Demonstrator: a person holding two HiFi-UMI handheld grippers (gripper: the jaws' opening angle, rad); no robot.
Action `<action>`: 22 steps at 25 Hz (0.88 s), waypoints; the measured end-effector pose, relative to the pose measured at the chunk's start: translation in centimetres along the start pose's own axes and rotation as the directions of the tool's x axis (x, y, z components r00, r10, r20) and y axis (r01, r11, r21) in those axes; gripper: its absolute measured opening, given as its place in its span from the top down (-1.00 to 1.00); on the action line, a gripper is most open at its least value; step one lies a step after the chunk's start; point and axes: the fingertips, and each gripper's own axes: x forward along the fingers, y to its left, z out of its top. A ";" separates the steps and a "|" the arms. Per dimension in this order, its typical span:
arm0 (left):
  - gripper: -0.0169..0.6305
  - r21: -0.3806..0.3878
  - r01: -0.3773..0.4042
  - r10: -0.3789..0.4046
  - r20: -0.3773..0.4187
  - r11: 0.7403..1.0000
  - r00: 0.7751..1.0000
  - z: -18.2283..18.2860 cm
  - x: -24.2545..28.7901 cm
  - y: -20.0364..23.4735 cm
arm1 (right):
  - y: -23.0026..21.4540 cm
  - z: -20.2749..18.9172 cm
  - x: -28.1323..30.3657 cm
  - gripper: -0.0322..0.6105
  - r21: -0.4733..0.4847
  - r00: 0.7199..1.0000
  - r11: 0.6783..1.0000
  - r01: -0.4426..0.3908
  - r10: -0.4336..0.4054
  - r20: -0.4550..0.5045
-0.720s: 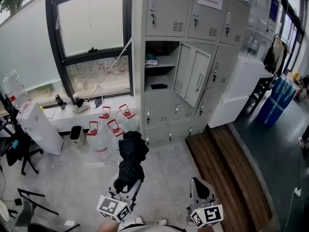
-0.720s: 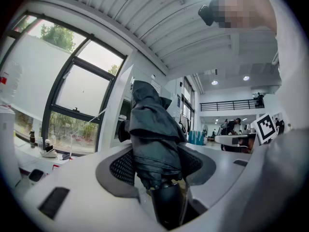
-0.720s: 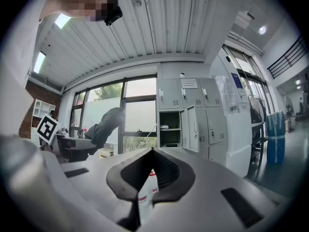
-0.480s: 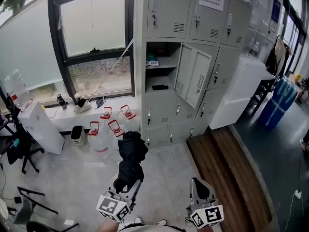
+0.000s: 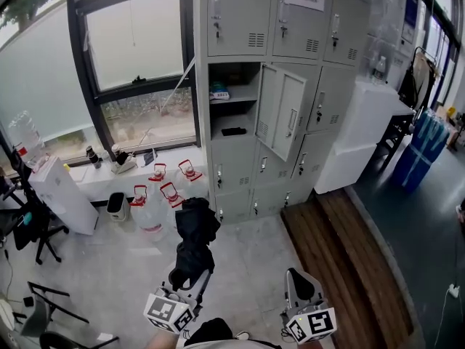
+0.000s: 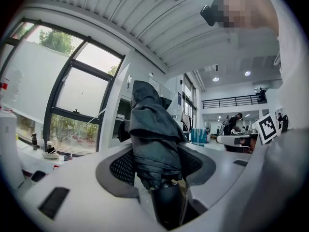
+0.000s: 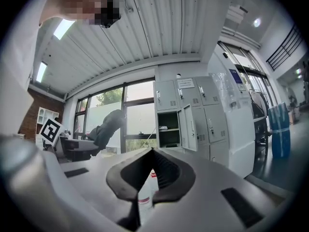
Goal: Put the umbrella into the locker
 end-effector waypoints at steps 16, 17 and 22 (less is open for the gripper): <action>0.22 -0.045 0.044 -0.044 -0.004 0.998 0.999 -1.5 12.0 4.7 | -5.4 -2.1 9.2 0.85 -0.047 0.996 0.999 -0.010 0.005 -0.089; 0.22 -0.046 0.046 -0.046 -0.003 0.998 0.999 -1.2 13.2 5.6 | -5.7 -1.9 10.9 0.85 -0.054 0.996 0.998 -0.020 0.015 -0.091; 0.22 -0.051 0.061 -0.060 0.008 0.997 0.998 0.7 19.3 11.1 | -6.4 -0.1 20.6 0.85 -0.090 0.995 0.994 -0.060 0.053 -0.083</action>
